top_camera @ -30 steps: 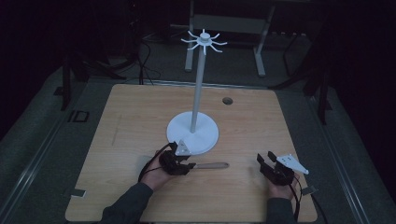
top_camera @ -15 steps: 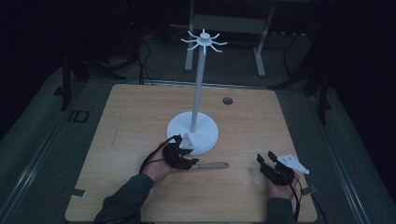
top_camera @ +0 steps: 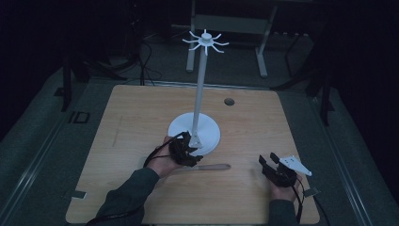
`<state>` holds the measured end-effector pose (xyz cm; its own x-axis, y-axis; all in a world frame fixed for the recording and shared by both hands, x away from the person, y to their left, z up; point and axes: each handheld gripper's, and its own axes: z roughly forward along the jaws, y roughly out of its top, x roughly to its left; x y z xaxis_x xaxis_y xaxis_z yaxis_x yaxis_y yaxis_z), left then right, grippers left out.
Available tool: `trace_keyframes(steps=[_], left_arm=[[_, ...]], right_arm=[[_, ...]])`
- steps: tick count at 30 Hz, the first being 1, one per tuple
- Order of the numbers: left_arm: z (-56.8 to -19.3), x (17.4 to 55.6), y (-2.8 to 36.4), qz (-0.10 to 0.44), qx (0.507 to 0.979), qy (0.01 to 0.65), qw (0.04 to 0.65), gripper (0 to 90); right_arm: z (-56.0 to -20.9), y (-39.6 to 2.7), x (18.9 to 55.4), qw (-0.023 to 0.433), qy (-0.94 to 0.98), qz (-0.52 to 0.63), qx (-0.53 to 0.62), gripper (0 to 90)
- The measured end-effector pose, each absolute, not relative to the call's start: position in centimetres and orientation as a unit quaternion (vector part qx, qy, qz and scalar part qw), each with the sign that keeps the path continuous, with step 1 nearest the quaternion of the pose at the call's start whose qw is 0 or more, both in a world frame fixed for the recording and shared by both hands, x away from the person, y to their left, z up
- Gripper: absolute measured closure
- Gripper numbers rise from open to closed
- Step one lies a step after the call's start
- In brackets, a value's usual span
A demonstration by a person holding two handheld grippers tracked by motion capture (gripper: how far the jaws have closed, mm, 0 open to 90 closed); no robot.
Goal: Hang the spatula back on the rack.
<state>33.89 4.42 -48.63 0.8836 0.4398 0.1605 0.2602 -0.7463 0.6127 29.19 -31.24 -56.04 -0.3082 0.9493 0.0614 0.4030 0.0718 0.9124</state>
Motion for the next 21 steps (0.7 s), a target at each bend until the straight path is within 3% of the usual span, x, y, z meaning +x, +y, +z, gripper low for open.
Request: trace_keyframes(steps=[21], left_arm=[[-48.5,35.6,3.1,0.104,0.944,0.195,0.244,52.8]], right_arm=[[-56.1,-31.3,29.1,0.3,0.665,0.46,0.506,46.1]])
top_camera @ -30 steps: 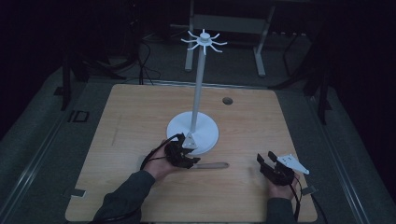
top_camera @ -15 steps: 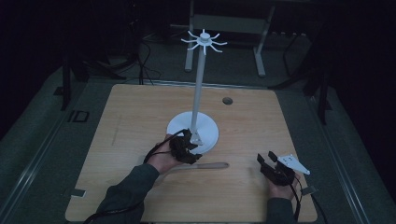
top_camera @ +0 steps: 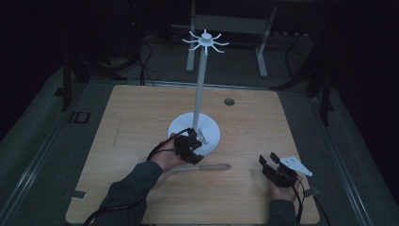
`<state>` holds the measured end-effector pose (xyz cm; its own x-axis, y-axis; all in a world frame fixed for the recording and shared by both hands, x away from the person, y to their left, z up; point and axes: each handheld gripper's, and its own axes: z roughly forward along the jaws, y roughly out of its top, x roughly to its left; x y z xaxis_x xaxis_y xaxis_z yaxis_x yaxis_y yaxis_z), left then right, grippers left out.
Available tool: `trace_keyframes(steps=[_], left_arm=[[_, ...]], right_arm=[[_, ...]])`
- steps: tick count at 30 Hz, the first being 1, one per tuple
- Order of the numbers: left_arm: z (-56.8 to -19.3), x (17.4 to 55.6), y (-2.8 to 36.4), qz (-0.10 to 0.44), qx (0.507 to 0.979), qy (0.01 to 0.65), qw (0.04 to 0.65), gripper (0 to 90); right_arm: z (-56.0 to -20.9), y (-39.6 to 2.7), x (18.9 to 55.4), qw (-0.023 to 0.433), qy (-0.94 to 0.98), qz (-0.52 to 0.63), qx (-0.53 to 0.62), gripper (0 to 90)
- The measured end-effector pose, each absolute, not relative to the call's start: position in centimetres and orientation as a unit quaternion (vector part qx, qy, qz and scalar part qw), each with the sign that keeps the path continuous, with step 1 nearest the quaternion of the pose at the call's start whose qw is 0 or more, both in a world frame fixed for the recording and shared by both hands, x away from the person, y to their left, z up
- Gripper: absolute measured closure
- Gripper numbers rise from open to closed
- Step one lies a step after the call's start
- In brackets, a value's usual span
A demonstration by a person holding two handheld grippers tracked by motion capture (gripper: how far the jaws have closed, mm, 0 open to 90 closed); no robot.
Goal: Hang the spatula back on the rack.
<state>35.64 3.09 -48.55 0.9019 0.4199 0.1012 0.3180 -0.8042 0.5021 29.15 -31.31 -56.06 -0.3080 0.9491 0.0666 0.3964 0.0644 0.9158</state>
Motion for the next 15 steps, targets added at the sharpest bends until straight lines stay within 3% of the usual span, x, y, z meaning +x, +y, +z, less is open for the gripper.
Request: trace_keyframes(steps=[15], left_arm=[[-49.2,36.1,1.3,0.079,0.963,0.167,0.195,55.0]], right_arm=[[-56.1,-31.4,29.2,0.297,0.663,0.463,0.508,46.1]])
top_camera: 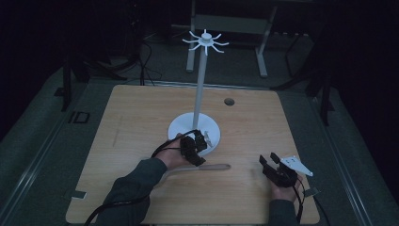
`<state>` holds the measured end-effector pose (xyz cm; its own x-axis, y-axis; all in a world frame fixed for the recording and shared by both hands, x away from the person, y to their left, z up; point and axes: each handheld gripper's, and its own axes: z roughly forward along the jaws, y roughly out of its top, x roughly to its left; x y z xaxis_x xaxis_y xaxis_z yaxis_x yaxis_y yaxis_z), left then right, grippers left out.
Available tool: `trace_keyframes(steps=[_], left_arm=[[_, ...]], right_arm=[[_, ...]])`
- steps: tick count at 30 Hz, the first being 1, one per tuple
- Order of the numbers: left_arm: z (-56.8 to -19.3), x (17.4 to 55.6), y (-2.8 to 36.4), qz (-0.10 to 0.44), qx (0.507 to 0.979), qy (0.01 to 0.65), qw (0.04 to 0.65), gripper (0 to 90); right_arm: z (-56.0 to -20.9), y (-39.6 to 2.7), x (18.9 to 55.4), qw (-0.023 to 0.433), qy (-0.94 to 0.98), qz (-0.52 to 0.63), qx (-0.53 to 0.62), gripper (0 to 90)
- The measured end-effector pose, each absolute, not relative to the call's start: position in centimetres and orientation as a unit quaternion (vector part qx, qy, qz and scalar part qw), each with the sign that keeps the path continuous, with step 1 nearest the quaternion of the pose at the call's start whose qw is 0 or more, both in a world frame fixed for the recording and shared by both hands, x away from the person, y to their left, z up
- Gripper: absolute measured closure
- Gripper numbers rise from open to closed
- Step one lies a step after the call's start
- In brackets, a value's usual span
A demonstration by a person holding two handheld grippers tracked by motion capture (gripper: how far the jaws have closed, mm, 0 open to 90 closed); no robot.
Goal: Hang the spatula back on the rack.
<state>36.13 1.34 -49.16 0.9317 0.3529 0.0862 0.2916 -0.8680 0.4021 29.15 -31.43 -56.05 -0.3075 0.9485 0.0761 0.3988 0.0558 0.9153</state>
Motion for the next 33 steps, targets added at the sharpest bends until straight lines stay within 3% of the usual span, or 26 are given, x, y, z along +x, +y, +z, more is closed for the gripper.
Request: trace_keyframes(steps=[33], left_arm=[[-50.7,36.2,-0.7,0.034,0.984,0.134,0.114,62.9]], right_arm=[[-56.1,-31.6,29.1,0.294,0.659,0.469,0.51,45.5]])
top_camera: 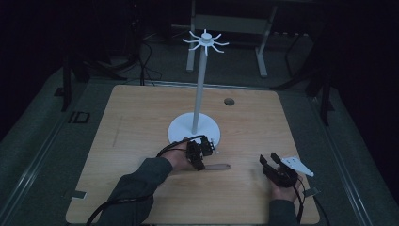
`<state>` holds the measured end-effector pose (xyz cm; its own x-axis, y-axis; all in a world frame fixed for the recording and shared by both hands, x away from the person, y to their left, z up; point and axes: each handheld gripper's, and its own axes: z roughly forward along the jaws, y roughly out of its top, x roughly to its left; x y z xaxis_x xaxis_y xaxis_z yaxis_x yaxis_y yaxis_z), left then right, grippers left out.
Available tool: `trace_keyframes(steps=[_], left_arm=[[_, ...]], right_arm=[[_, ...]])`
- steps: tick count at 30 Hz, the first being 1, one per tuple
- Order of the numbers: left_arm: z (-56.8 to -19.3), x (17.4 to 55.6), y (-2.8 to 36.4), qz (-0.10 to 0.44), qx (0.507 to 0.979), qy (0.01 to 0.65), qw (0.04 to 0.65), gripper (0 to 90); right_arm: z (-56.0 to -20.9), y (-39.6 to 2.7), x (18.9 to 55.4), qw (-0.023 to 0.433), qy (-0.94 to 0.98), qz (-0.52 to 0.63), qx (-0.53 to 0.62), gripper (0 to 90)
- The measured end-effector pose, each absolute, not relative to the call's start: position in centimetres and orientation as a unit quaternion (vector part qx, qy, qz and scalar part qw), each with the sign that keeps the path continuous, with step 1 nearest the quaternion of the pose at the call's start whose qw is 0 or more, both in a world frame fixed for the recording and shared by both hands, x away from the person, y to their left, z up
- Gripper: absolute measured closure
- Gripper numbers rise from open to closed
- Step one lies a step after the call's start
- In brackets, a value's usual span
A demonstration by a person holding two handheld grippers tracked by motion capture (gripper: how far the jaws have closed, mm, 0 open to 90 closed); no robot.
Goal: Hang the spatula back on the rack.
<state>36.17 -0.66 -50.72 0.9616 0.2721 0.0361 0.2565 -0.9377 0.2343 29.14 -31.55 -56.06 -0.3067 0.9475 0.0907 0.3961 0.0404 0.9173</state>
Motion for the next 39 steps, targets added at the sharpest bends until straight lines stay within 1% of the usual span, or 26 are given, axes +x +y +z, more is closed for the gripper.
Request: trace_keyframes(steps=[11,19,30,36,39], left_arm=[[-51.5,36.0,-1.1,0.016,0.989,0.122,0.083,66.3],[-52.1,36.3,-1.2,0.004,0.99,0.118,0.079,71.0],[-52.2,36.2,-1.5,0.007,0.992,0.11,0.066,73.2],[-52.2,36.0,-1.6,0.018,0.992,0.103,0.064,74.8],[-52.2,36.0,-1.4,0.028,0.991,0.11,0.064,75.7]], right_arm=[[-56.1,-31.6,29.1,0.294,0.658,0.469,0.51,45.3],[-56.1,-31.6,29.1,0.294,0.657,0.47,0.511,45.2],[-56.1,-31.6,29.1,0.294,0.657,0.47,0.511,45.1],[-56.1,-31.6,29.1,0.293,0.656,0.471,0.511,45.1],[-56.1,-31.6,29.1,0.293,0.656,0.471,0.512,45.1]])
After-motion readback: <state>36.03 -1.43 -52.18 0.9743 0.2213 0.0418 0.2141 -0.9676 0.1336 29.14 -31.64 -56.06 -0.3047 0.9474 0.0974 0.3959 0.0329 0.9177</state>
